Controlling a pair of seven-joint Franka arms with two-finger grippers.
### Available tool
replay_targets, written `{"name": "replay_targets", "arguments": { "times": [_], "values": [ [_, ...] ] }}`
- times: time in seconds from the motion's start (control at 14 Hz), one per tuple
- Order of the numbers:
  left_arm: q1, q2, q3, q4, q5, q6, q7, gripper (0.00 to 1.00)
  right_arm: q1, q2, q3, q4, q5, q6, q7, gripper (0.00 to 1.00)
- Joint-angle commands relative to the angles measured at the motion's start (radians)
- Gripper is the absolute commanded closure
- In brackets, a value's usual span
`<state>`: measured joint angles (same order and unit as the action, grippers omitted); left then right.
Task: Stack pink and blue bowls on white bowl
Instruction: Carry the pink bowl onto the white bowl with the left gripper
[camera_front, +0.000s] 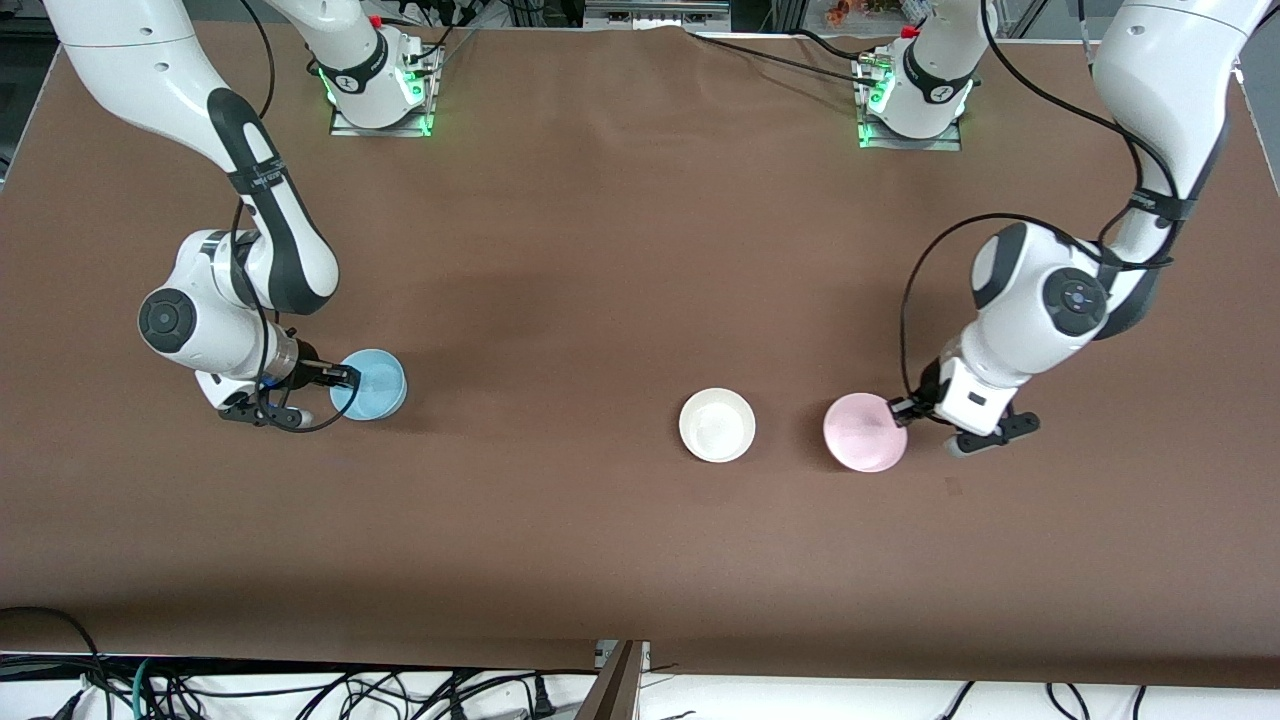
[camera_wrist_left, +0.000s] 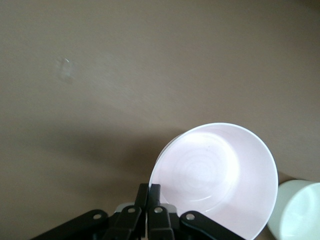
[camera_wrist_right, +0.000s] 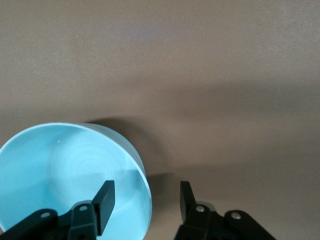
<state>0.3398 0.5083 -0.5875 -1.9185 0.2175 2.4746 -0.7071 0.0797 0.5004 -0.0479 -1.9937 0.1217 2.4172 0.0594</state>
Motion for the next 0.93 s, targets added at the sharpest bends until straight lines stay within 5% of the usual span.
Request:
{"name": "replay_targets", "arguments": {
  "times": [0.0,0.36,0.86],
  "values": [
    [-0.074,-0.024,0.003,-0.005,0.019,-0.009,-0.138,1.00,-0.001,-0.011,0.007,-0.007,0.021,-0.004,-0.001,0.64],
    [-0.185,-0.022,0.008,0.004,0.020,-0.002,-0.294,1.00,-0.001,-0.013,0.008,-0.007,0.019,-0.006,-0.010,1.00],
    [-0.266,0.022,0.009,0.041,0.149,0.014,-0.504,1.00,0.000,-0.020,0.010,0.044,0.019,-0.095,-0.015,1.00]
  ]
}}
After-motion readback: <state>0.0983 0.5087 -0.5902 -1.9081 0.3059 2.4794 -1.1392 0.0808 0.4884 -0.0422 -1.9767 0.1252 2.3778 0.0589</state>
